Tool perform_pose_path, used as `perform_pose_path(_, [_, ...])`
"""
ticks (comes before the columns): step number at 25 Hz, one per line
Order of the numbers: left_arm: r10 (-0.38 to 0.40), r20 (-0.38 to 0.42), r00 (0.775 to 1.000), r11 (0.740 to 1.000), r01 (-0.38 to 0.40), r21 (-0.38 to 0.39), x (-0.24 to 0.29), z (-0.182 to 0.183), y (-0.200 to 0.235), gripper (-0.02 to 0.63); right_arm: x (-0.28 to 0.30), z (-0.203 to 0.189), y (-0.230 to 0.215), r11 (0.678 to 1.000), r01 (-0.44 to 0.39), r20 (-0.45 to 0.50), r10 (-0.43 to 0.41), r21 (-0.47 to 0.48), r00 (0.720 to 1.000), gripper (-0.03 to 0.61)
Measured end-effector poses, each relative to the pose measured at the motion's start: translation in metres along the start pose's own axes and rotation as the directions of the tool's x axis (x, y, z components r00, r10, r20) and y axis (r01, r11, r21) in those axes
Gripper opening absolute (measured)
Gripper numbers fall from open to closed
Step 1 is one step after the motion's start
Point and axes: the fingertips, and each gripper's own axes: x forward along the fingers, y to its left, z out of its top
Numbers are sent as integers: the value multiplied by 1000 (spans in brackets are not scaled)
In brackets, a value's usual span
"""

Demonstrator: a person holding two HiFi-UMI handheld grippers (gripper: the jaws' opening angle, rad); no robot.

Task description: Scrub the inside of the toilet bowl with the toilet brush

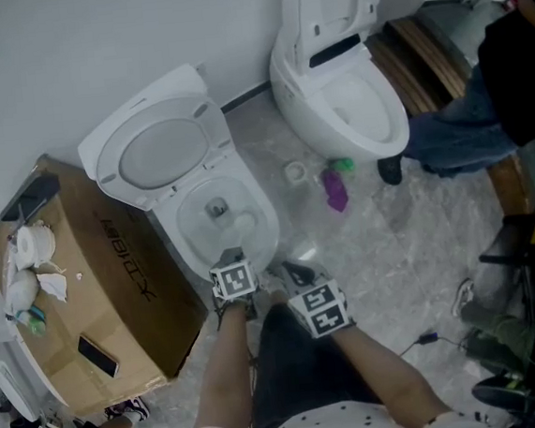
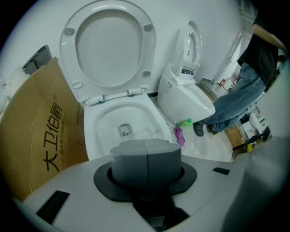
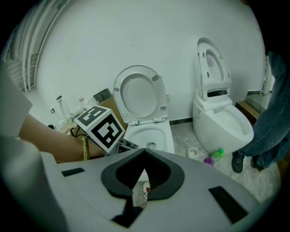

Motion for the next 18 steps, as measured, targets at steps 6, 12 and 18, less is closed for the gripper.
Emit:
perform_pose_path(6, [-23,23,999,1000,23,9,6,20,-1,152,4,1,-2,1000,3,-6,-3,10,1000,6])
perform_pose_path(12, [-24,29,999,1000,24,9,13,37,3,152,11,3,-6,1000,9,-12,-9,21,1000,6])
perform_pose_path(18, [-39,54,998,999,38,9,15,56,7,153,18,6,-4,1000,4,-16,-3,24,1000,6])
